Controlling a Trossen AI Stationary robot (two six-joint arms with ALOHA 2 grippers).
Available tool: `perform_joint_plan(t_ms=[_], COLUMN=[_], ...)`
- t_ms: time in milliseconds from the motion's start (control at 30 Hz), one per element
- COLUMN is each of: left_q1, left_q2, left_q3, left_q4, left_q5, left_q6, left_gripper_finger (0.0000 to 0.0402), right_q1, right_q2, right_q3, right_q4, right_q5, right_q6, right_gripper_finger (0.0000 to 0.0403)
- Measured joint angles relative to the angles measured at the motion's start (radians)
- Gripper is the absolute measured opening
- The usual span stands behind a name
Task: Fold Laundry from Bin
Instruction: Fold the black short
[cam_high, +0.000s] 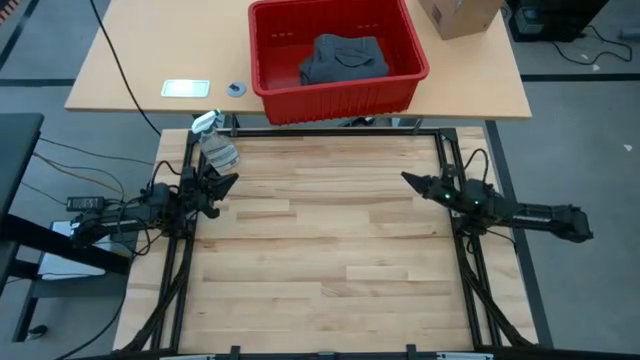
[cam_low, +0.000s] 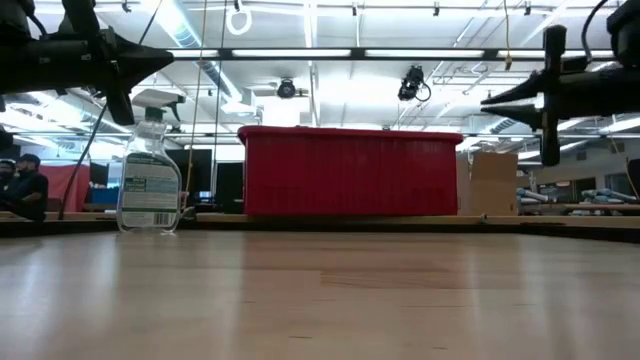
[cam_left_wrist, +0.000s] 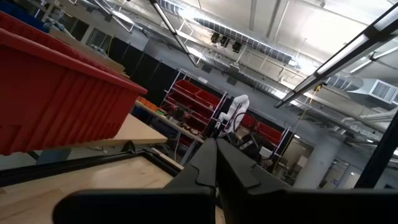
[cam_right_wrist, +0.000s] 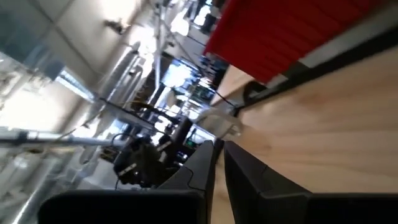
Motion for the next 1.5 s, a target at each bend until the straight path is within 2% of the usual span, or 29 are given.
perform_joint_plan(t_ms=[167,367,533,633,767,933,1000,1100,1233,1300,1500], left_q1=[0.000,0.000,0.000,0.000,0.019,0.021,0.022,0.023,0.024,0.024,0.024], left_q2=[0.000,0.000,0.000,0.000,0.000,0.000,0.000,0.000,0.000,0.000,-0.001], left_q3=[0.000,0.000,0.000,0.000,0.000,0.000,0.000,0.000,0.011,0.015,0.016], left_q4=[0.000,0.000,0.000,0.000,0.019,0.121,0.141,0.176,0.169,0.188,0.216], left_q5=[0.000,0.000,0.000,-0.001,-0.075,-0.079,-0.079,-0.091,-0.274,-0.323,-0.333], left_q6=[0.000,0.000,0.000,0.009,0.154,-0.047,-0.052,-0.057,-0.248,-0.297,-0.275], left_gripper_finger=[0.0009,0.0009,0.0009,0.0009,0.0009,0.0009,0.0009,0.0009,0.0009,0.0009,0.0009], right_q1=[0.000,0.009,0.030,0.049,0.062,0.062,0.055,0.019,-0.035,-0.051,-0.110], right_q2=[0.096,0.230,0.386,0.500,0.671,0.871,0.939,1.014,1.072,1.089,1.103], right_q3=[0.000,0.051,0.179,0.266,0.387,0.566,0.635,0.737,0.866,0.919,1.025], right_q4=[0.052,0.109,0.106,0.106,0.103,0.102,0.100,-0.022,-0.297,-0.374,-0.523], right_q5=[0.004,-0.009,-0.003,0.040,0.075,0.079,0.109,0.156,0.160,0.152,0.160], right_q6=[0.145,0.148,0.104,0.060,0.055,-0.025,-0.058,-0.049,0.010,0.005,0.014], right_gripper_finger=[0.0045,0.0050,0.0061,0.0070,0.0092,0.0135,0.0153,0.0174,0.0185,0.0185,0.0185])
